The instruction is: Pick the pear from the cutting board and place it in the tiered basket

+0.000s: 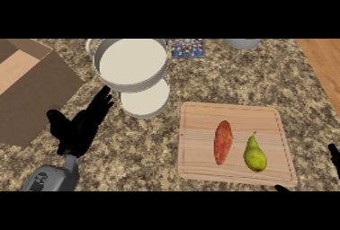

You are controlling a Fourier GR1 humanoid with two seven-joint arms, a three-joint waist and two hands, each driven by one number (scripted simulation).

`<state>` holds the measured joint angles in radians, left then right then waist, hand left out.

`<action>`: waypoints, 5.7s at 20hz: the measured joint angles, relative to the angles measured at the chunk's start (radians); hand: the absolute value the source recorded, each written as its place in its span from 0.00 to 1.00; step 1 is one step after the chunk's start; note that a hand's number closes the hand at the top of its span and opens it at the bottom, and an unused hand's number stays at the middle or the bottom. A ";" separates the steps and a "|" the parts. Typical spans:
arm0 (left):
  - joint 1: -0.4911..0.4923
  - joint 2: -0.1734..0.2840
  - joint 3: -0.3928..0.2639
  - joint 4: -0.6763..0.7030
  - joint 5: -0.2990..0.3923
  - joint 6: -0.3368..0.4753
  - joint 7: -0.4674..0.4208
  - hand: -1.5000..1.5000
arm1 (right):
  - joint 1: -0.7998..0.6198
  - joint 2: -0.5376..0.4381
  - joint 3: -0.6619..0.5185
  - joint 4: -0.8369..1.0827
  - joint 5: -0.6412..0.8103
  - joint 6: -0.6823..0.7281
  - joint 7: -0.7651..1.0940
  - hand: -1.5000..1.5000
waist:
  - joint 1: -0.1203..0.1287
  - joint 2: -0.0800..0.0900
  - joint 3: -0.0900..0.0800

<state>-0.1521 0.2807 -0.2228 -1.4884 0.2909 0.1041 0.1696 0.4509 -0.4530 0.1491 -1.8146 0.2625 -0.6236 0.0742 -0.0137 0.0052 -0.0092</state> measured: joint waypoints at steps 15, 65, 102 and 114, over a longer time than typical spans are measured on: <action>-0.068 -0.031 -0.028 0.016 -0.016 -0.011 0.029 0.50 | -0.161 -0.070 0.151 -0.248 0.491 0.348 0.941 0.00 | 0.061 0.009 0.000; -0.031 -0.080 0.088 0.004 -0.076 -0.081 0.061 0.50 | -0.391 0.446 0.034 0.242 0.957 0.581 0.981 0.00 | 0.012 -0.006 0.007; -0.023 -0.147 0.120 0.002 -0.147 -0.108 0.072 0.50 | -0.518 0.344 0.240 0.247 0.819 0.699 0.450 1.00 | 0.015 -0.010 0.001; 0.004 -0.135 0.141 -0.009 -0.142 -0.129 0.066 0.50 | -0.543 0.407 0.213 -0.348 0.670 0.881 0.583 1.00 | 0.006 -0.010 0.008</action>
<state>-0.1478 0.1457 -0.0822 -1.4977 0.1488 -0.0250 0.2360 -0.0919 -0.0465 0.3620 -2.1626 0.9325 0.2571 0.6572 -0.0074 -0.0049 -0.0010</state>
